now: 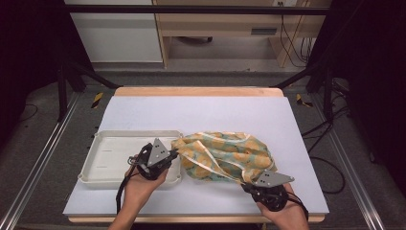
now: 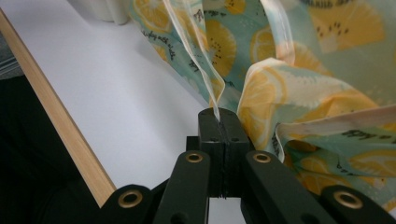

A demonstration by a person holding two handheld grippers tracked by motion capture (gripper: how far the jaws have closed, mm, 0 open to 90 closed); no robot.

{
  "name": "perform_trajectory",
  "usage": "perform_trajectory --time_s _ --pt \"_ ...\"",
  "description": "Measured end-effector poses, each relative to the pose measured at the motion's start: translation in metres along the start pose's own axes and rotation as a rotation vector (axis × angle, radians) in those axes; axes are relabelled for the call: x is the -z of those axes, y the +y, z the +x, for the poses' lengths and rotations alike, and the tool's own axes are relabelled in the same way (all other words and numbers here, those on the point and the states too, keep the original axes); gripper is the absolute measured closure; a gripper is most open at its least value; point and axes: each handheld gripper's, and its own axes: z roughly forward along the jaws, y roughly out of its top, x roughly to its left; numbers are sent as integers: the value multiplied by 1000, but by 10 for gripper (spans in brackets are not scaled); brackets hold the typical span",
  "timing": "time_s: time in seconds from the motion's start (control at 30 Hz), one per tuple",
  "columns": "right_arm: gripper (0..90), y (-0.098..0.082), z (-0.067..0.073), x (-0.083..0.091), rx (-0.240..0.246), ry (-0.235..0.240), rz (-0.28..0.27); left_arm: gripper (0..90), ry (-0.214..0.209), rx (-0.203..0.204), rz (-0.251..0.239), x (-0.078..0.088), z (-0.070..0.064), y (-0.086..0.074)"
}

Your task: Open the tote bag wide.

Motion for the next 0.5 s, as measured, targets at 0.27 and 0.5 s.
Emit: perform_trajectory --time_s 0.27,0.5 --pt "560 7 8 22 -14 -18 -64 898 -48 -51 30 -4 -12 -3" --pt "374 27 3 37 12 -49 -119 896 -82 -92 68 -1 -19 -9"
